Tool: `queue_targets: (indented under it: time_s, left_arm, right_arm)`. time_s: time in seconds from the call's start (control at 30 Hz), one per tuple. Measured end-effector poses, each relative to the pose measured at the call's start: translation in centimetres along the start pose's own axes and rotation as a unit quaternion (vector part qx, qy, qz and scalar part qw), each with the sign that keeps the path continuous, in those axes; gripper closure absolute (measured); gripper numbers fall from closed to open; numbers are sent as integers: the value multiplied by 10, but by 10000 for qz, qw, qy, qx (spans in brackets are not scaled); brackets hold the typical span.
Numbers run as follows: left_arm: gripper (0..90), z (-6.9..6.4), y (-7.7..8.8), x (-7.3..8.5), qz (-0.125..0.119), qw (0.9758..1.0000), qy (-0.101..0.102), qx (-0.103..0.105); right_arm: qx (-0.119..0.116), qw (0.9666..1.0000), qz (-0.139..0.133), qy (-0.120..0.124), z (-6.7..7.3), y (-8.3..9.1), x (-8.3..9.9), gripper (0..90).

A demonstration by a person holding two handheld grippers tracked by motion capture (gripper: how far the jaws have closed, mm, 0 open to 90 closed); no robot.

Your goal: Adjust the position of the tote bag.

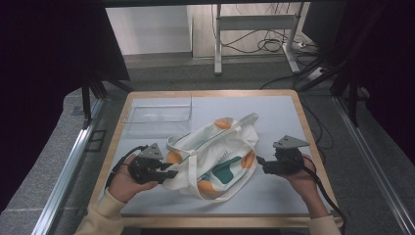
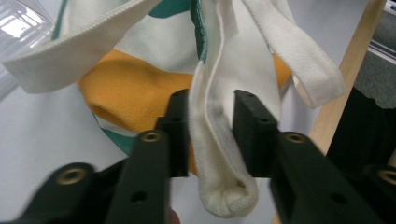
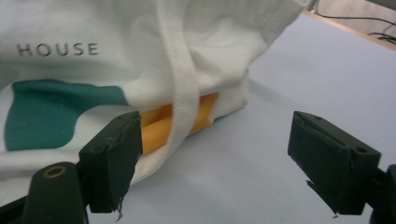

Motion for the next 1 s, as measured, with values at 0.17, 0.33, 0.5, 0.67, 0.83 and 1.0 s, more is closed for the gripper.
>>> queue_targets:
  time_s: [0.17, 0.33, 0.5, 0.67, 0.83, 1.0]
  left_arm:
    - [799, -1, 2, -1, -57, 10000, -13, 11]
    - [820, -1, 2, -1, -71, 10000, -4, 1]
    - [827, 1, 5, -5, -50, 10000, -56, 4]
    - [835, 2, 6, -6, -94, 9999, -45, 52]
    - [835, 3, 5, -4, -73, 9999, -42, 89]
    - [835, 2, 5, -5, -114, 9999, -13, 87]
  right_arm:
    - [112, 9999, -7, -77, -3, 1, 0, 185]
    - [11, 10000, -26, 41, 0, 1, 0, 222]
    - [-268, 9994, -9, 217, 4, 2, 0, 246]
    - [-463, 9988, -111, 94, 3, 5, -5, 257]
    - [-404, 9991, -84, -51, -6, 7, -15, 258]
    - [-355, 9994, 25, 47, -16, -1, -31, 261]
Point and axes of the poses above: each handheld gripper's, and its own axes: y roughly backward along the jaws, x roughly out of its underside, z roughly to its left, the point moved 7 cm from there along -y, roughly forward along the jaws, and after that the axes turned 5 degrees about y, right-handed, at the moved point
